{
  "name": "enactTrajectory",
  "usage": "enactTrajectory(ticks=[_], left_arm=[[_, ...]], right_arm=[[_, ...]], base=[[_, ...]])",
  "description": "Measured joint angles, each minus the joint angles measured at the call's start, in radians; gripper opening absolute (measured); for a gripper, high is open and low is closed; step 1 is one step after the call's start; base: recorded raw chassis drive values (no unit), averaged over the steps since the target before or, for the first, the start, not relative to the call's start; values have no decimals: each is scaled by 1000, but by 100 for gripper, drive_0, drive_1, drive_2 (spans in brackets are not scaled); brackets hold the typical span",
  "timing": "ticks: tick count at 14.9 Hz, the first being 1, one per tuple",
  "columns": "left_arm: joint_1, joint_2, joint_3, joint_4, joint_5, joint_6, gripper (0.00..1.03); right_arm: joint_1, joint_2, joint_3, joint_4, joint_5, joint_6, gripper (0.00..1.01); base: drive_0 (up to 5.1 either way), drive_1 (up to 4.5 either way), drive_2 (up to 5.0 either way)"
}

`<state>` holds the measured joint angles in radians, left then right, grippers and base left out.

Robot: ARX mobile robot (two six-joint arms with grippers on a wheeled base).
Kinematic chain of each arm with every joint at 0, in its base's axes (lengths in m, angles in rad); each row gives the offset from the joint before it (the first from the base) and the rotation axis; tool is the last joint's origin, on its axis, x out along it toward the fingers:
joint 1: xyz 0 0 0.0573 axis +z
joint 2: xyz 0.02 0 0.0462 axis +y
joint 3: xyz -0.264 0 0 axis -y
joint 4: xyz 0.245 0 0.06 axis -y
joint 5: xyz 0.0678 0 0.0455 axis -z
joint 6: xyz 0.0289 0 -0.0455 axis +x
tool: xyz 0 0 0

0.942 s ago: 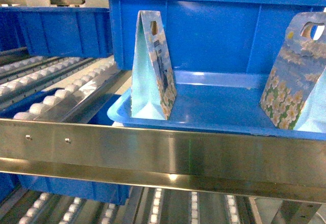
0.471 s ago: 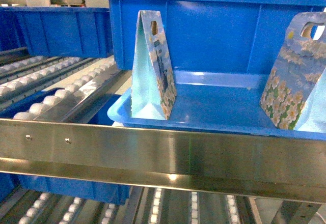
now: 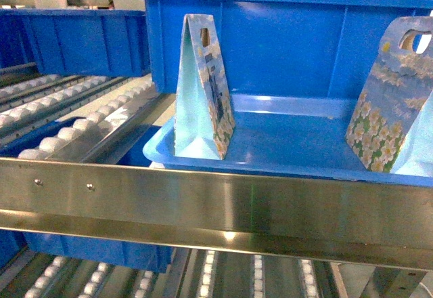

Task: Move flower gift bag to table near conveyor

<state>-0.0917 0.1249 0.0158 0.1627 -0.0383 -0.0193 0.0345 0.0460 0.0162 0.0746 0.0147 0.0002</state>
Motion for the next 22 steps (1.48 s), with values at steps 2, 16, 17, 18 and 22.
enactTrajectory(ticks=[2,16,17,18,22], left_arm=[[-33,219,13,227,-19,-8,98],[-33,716,209,612,8,-25,98],[-33,716,209,612,8,-25,98],[-33,716,209,612,8,-25,98],[-33,716,209,612,8,-25,98]], right_arm=[[-1,179,18,164,12,8,98],[169,990,377,658,131,-1,98],[169,1044,409,668,127,-1,98],[167,1104,448,668,124,0,98],[84,1308,597,601,34,45,98]], base=[[0,0,0],[0,0,0],[0,0,0],[0,0,0],[0,0,0]])
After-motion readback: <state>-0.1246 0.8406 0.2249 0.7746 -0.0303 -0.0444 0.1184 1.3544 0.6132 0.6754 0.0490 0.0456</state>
